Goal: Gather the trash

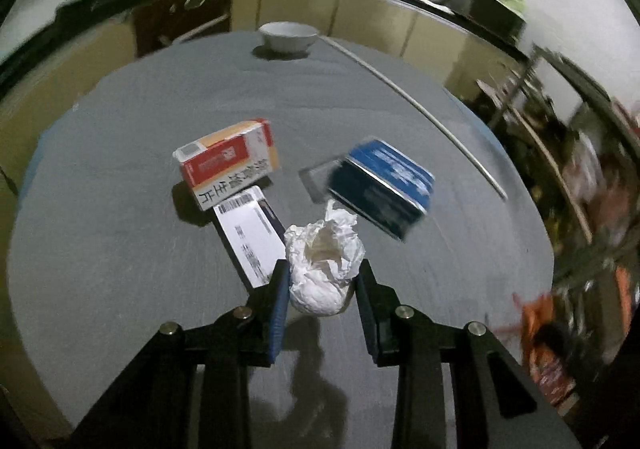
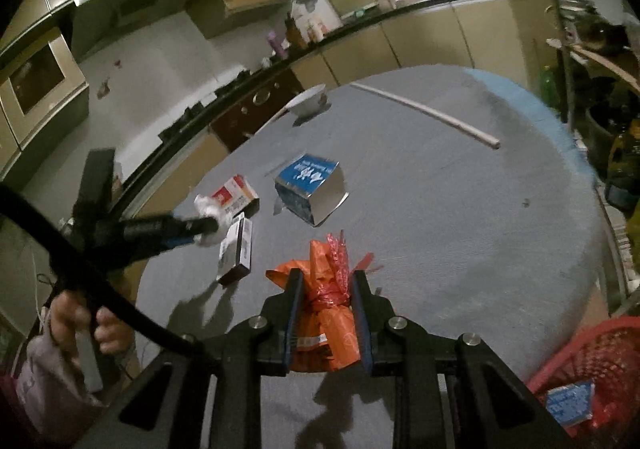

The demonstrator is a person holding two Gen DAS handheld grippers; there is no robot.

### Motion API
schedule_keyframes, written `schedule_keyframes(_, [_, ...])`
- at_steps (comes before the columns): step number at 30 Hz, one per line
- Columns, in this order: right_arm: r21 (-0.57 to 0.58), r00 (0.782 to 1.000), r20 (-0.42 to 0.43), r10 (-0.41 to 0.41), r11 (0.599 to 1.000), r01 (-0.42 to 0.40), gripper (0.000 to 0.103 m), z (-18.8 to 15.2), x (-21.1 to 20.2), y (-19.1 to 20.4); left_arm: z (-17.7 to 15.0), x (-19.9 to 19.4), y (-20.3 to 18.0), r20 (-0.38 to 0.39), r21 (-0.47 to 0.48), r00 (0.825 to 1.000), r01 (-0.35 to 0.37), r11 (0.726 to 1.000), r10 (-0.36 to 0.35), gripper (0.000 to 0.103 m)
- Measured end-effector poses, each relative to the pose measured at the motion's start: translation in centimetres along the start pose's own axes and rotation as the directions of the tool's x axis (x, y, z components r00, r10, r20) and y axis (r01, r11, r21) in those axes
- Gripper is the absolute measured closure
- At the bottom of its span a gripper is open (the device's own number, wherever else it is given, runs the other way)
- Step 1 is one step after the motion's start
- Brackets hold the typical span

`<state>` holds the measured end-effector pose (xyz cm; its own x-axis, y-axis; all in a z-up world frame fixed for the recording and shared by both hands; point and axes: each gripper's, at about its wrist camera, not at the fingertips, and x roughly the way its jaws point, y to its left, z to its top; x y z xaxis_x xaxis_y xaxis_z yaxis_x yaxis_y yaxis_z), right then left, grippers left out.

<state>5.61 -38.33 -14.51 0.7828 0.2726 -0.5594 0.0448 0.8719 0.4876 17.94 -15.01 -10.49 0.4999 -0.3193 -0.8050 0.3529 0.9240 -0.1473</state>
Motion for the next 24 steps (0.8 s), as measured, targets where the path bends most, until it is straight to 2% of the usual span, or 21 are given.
schedule_keyframes(3, [0.003, 1.000, 0.019, -0.010, 1.000, 0.010, 0.078, -0.4, -1.7, 0.0, -1.5, -1.8, -1.5, 0.033, 0.071, 0.999, -0.013, 0.997, 0.011, 0.069])
schedule_keyframes(5, [0.003, 0.999, 0.034, -0.018, 1.000, 0.018, 0.078, -0.7, -2.9, 0.3, -2.5, -2.9, -2.5, 0.044, 0.122, 0.998, -0.050, 0.991, 0.045, 0.069])
schedule_keyframes(10, [0.007, 0.997, 0.066, -0.028, 1.000, 0.028, 0.078, -1.3, -4.8, 0.9, -4.0, -5.3, -3.6, 0.090, 0.172, 0.993, -0.087, 0.981, 0.072, 0.069])
schedule_keyframes(15, [-0.008, 0.996, 0.086, -0.031, 0.999, 0.032, 0.078, -2.3, -6.8, 2.0, -5.9, -7.9, -5.1, 0.176, 0.233, 0.979, -0.147, 0.961, 0.107, 0.069])
schedule_keyframes(24, [-0.027, 0.993, 0.111, -0.037, 0.999, 0.041, 0.077, -3.8, -9.6, 4.3, -8.5, -11.1, -7.2, 0.225, 0.300, 0.970, -0.155, 0.941, 0.088, 0.069])
